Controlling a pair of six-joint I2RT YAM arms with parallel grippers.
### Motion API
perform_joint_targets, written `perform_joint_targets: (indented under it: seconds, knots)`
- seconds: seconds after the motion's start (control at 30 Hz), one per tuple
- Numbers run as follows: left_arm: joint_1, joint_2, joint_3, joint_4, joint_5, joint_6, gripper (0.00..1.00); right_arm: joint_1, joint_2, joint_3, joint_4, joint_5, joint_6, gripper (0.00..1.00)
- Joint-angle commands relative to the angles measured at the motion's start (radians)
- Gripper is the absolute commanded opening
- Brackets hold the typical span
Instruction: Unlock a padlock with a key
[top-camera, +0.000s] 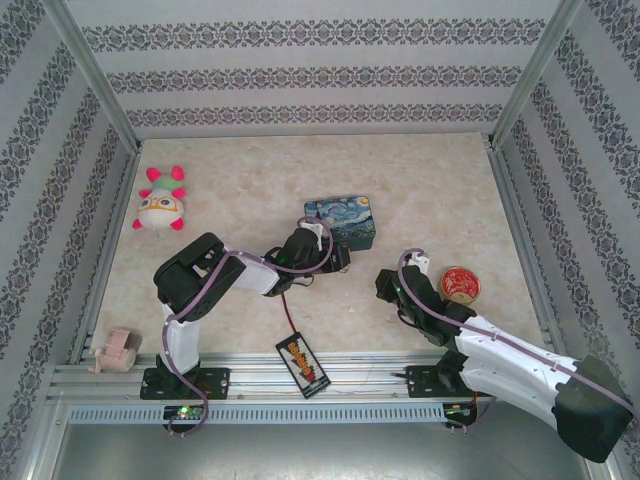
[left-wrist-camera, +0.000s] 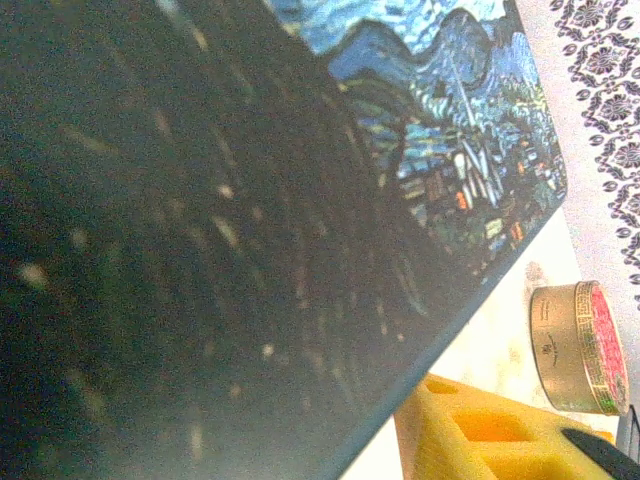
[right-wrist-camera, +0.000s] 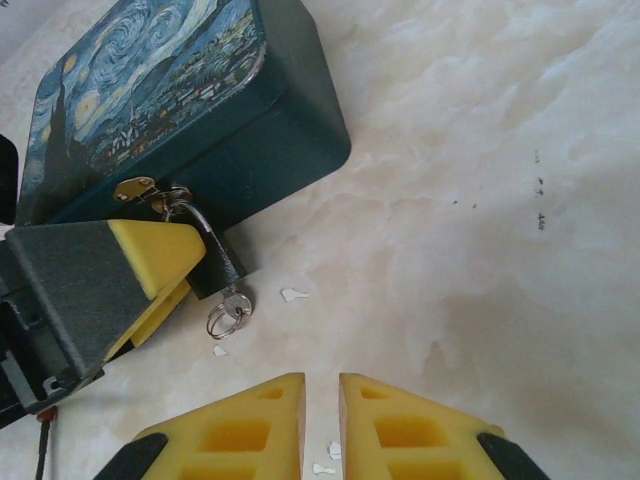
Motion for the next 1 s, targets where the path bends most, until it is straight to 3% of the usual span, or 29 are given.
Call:
perform_joint_targets:
  seconds: [0.0,0.33,0.5,0.57,0.67,0.97]
  knots:
    - [-0.002,0.036,-0.005,-0.063,-0.019,0.01,0.43,-0.014,0.015,0.036,0.019,-0.011,-0.028,0.18]
    - [-0.02,0.057,-0.032,-0.033,-0.046,-0.013,0.41,-0.026,0.055,0.049,0.046,-0.024,-0.038,0.18]
    - [-0.026,0.067,-0.037,-0.01,-0.042,-0.024,0.36,-0.033,0.077,0.047,0.067,-0.043,-0.035,0.19]
    - [-0.027,0.068,-0.042,0.001,-0.041,-0.032,0.36,-0.052,0.104,0.052,0.08,-0.073,-0.04,0.15]
    - [-0.027,0.065,-0.041,0.01,-0.035,-0.038,0.35,-0.095,0.17,0.09,0.102,-0.131,-0.061,0.05]
    - [-0.03,0.056,-0.054,0.033,-0.019,-0.049,0.3,-0.137,0.463,0.203,0.243,-0.256,-0.093,0.0]
